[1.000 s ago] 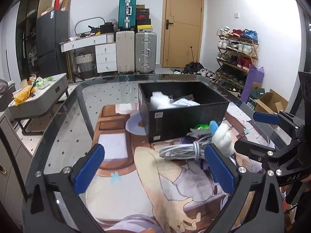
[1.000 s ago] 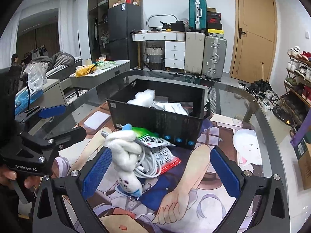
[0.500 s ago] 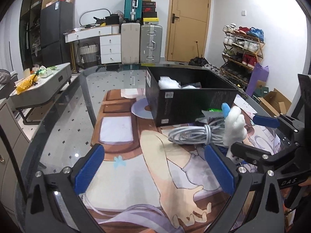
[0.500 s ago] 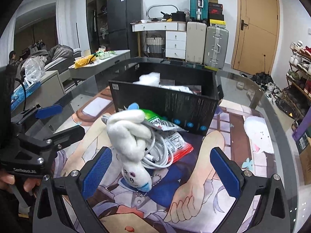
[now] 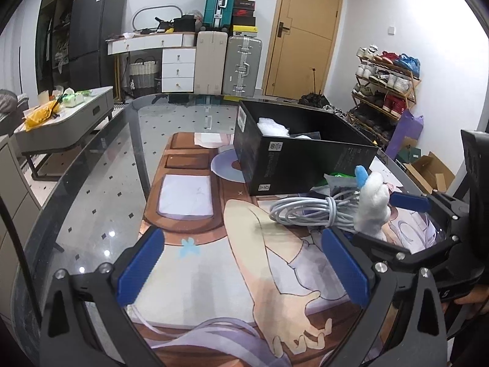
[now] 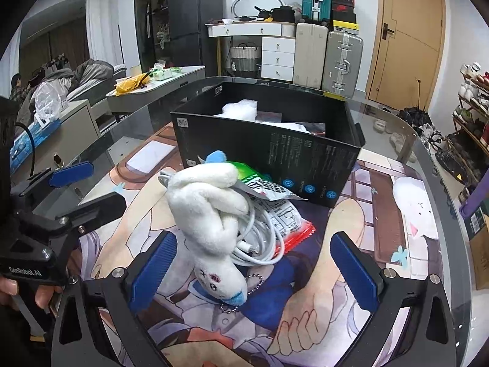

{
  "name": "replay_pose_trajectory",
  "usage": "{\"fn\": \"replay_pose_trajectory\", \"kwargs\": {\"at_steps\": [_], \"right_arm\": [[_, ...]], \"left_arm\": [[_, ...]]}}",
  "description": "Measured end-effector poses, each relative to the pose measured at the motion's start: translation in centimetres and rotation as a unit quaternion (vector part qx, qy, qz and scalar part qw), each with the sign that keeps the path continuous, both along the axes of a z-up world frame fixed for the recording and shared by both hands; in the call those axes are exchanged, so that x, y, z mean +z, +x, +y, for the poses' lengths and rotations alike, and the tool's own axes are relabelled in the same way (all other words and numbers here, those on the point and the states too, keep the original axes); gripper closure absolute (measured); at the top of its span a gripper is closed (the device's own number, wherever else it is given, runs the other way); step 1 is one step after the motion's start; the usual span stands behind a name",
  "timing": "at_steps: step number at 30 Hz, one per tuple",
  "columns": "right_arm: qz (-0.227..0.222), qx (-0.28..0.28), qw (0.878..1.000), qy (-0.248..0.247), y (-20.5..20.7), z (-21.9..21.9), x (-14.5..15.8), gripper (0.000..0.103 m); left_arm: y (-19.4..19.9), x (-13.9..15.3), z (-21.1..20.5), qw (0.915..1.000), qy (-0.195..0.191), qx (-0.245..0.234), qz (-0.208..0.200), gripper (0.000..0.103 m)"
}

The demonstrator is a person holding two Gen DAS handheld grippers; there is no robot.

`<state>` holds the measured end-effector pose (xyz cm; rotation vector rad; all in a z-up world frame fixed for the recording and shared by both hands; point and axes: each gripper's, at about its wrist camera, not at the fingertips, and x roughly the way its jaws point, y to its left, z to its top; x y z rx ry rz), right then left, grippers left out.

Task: Organize soft objects
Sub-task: 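Move left tool to white cable coil while right tool approaches white plush toy, then grasp white plush toy with right tool and lift it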

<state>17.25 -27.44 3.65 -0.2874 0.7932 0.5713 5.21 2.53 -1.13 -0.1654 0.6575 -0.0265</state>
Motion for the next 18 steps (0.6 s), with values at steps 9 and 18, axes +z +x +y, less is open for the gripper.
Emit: {"fn": "replay_pose_trajectory", "kwargs": {"at_steps": [9, 18], "right_arm": [[0.006, -0.032, 0.999, 0.007, 0.9, -0.7, -0.3, 0.001], [0.016, -0.020, 0.999, 0.026, 0.4, -1.9, -0.3, 0.030]], "left_arm": [[0.1, -0.1, 0.1, 1.0000, 0.000, 0.001, 0.002, 0.000], [0.1, -0.2, -0.1, 1.0000, 0.005, -0.003, 0.004, 0.000]]}}
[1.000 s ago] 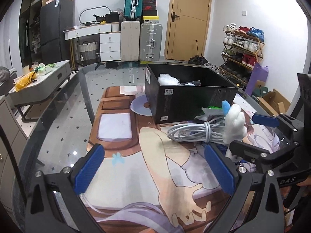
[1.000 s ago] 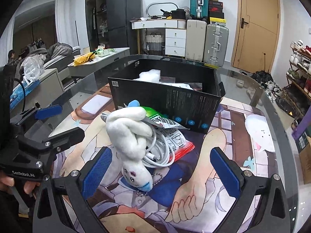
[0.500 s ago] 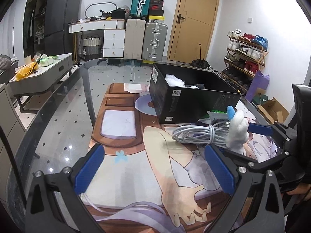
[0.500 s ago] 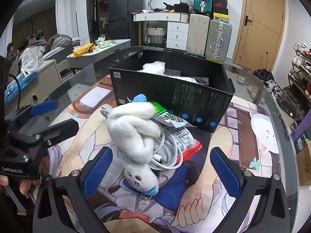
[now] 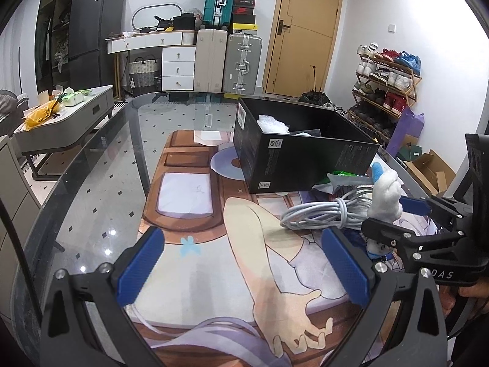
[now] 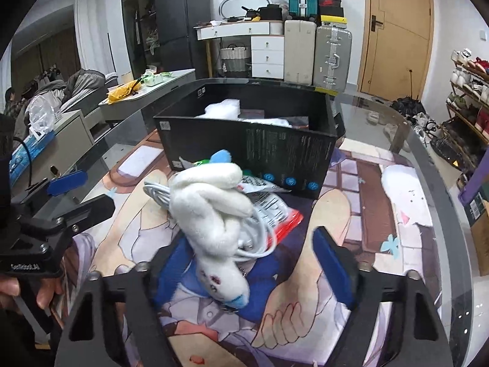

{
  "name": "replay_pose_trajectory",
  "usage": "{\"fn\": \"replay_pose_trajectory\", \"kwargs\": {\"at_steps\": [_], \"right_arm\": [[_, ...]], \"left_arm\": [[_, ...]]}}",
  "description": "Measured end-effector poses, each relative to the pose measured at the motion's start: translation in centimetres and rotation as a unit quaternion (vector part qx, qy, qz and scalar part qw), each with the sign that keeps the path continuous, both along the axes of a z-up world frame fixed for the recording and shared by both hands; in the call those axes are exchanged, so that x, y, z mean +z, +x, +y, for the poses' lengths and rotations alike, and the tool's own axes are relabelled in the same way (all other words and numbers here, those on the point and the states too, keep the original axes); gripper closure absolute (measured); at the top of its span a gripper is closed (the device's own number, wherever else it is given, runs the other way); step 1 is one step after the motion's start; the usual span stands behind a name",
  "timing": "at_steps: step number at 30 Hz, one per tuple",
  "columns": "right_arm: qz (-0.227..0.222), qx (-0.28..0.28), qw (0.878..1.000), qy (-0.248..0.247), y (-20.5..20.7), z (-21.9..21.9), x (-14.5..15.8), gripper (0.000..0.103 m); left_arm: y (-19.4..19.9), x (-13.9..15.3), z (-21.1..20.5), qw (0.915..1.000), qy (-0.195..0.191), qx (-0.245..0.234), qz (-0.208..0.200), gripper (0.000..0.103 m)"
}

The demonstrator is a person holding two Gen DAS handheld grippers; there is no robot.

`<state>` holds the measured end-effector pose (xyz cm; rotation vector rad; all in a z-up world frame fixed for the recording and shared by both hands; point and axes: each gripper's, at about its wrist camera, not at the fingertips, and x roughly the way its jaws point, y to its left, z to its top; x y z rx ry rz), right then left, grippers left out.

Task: Organize soft objects
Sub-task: 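Grasp white plush toy with right tool and lift it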

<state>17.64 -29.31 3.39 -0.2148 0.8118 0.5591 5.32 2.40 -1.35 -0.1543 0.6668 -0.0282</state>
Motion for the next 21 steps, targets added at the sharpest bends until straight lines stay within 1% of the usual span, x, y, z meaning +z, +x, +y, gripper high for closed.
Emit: {"fn": "replay_pose_trajectory", "kwargs": {"at_steps": [2, 4, 8, 14, 15, 20, 21], "right_arm": [[-0.002, 0.006, 1.000, -0.006, -0.4, 0.1, -0.1, 0.035], [-0.012, 0.008, 1.000, -0.014, -0.9, 0.3, 0.1, 0.035], [-0.028, 0.010, 0.999, -0.011, -1.5, 0.4, 0.7, 0.035], [-0.037, 0.018, 0.999, -0.008, -2.0, 0.8, 1.3, 0.036], [-0.040, 0.019, 0.999, -0.008, -2.1, 0.9, 1.3, 0.040], [-0.042, 0.025, 0.999, -0.018, -2.2, 1.2, 1.3, 0.053], [-0.041, 0.028, 0.999, -0.018, -2.3, 1.2, 1.3, 0.054]], "left_arm": [[0.0, 0.0, -0.1, 1.0000, 0.001, 0.000, 0.000, 0.000], [0.0, 0.0, -0.1, 1.0000, 0.000, -0.001, 0.000, 0.000], [-0.1, 0.0, -0.1, 1.0000, 0.001, -0.001, 0.000, 0.000], [-0.1, -0.1, -0.1, 1.0000, 0.001, -0.001, 0.001, 0.000], [-0.1, -0.1, -0.1, 1.0000, 0.001, -0.002, 0.001, 0.000], [-0.1, -0.1, -0.1, 1.0000, 0.001, -0.002, 0.001, 0.000], [-0.1, -0.1, -0.1, 1.0000, 0.001, -0.002, 0.002, 0.000]]}}
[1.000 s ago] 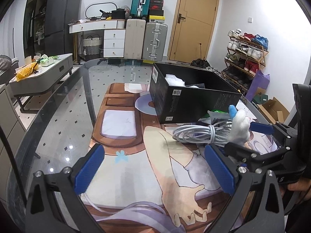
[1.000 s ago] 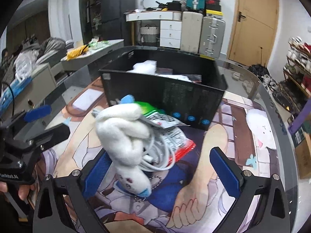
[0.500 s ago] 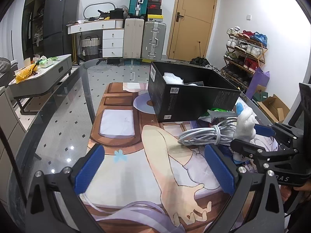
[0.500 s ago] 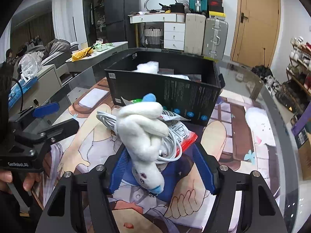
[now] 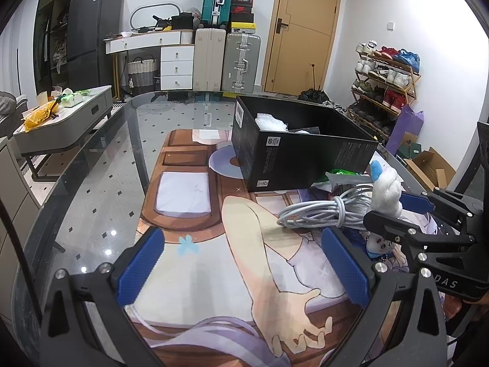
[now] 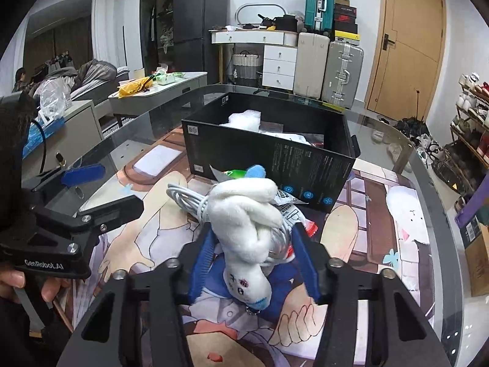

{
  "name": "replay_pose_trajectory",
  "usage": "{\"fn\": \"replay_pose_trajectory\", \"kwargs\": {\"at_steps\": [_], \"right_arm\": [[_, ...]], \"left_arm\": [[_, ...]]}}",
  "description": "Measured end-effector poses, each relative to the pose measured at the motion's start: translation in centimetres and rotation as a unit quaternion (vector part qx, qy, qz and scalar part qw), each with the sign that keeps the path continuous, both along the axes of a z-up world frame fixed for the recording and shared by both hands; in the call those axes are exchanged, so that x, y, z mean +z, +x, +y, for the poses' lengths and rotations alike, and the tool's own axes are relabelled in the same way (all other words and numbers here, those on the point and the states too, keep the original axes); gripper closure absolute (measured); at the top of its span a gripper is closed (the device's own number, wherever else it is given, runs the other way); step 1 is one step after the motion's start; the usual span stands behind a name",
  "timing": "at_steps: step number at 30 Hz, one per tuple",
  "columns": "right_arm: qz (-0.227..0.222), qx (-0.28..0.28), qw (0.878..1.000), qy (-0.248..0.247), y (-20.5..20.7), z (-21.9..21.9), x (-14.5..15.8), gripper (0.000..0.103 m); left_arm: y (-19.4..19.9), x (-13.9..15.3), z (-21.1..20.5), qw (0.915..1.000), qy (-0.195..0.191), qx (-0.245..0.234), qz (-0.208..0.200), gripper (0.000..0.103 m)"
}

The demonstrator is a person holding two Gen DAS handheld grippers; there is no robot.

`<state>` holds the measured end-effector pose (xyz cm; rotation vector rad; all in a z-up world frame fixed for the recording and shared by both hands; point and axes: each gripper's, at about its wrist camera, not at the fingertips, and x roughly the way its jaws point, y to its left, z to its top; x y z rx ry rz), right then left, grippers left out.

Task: Organize soft objects
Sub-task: 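Grasp white plush toy with right tool and lift it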

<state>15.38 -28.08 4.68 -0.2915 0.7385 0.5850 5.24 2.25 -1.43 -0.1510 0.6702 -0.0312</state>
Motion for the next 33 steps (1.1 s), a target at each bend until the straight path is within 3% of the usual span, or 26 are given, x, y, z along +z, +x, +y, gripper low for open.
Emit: {"fn": "replay_pose_trajectory", "kwargs": {"at_steps": [5, 19, 30, 33], "right_arm": [[0.006, 0.017, 1.000, 0.009, -0.2, -0.4, 0.7, 0.064], [0.018, 0.050, 0.995, 0.082, -1.0, -2.6, 3.7, 0.067], [0.005, 0.019, 0.996, 0.086, -0.1, -5.4, 4.8, 0.067], [0.006, 0.008, 0.996, 0.087, 0.2, -6.0, 4.7, 0.067]], "left_arm": [[0.0, 0.0, 0.0, 1.0000, 0.000, 0.000, 0.000, 0.000], [0.5, -0.1, -1.2, 0.9993, 0.030, -0.015, 0.015, 0.000], [1.5, 0.0, -5.5, 0.9912, 0.062, -0.101, 0.058, 0.000], [2.2, -0.1, -5.8, 0.9906, 0.048, -0.106, 0.072, 0.000]]}}
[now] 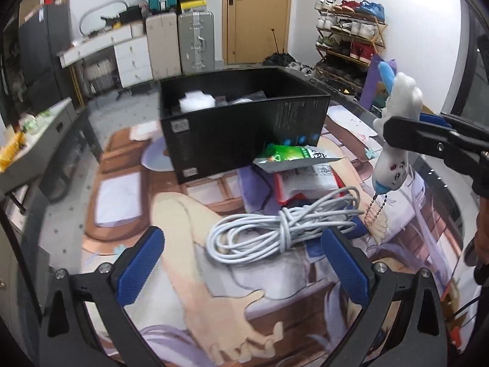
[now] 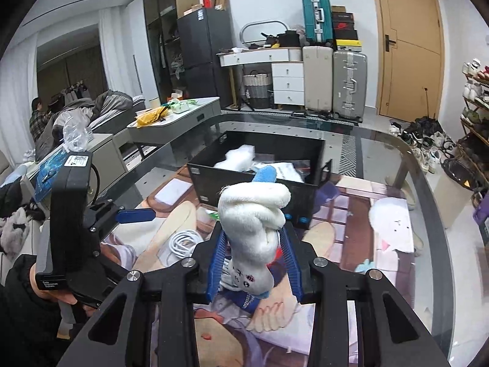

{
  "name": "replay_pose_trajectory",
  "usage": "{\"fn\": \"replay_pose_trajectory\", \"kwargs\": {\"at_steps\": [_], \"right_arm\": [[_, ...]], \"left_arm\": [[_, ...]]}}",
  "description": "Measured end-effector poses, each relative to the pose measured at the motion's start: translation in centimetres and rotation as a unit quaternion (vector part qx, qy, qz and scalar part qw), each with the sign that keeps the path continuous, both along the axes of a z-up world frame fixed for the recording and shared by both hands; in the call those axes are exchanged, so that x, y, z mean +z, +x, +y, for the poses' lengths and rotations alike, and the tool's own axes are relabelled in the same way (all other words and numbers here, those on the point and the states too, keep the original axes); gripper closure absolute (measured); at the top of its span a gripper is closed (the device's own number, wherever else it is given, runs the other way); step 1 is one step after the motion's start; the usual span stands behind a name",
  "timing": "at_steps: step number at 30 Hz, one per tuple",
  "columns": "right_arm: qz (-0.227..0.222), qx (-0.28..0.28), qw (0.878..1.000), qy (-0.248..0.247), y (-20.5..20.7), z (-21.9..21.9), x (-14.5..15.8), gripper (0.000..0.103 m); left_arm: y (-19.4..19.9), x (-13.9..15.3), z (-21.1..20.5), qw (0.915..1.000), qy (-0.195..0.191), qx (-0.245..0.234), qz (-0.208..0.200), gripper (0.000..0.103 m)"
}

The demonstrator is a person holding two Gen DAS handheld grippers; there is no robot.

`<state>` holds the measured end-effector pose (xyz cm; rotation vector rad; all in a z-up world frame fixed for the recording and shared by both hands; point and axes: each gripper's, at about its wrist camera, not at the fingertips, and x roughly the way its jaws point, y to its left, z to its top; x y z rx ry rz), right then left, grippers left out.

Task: Organize soft objects
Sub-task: 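Grasp white plush toy with right tool and lift it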

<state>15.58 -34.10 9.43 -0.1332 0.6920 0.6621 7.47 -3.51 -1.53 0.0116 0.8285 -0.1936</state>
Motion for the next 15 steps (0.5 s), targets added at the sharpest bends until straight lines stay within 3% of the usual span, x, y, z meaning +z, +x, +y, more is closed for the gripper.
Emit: {"fn": "replay_pose_trajectory", "kwargs": {"at_steps": [6, 13, 15], "right_arm": [[0.003, -0.010, 1.000, 0.003, 0.1, -0.9, 0.0, 0.067], [0.012, -0.012, 1.000, 0.002, 0.3, -0.9, -0.3, 0.067], [0.013, -0.012, 1.000, 0.000, 0.3, -0.9, -0.4, 0.067]], "left_arm": [[1.8, -1.1, 0.4, 0.9986, -0.023, 0.007, 0.048, 0.000], [2.3, -0.9, 0.7, 0.9984, -0.031, 0.009, 0.046, 0.002], [2.4, -0.9, 0.6, 0.9987, -0.031, 0.003, 0.040, 0.014]]}}
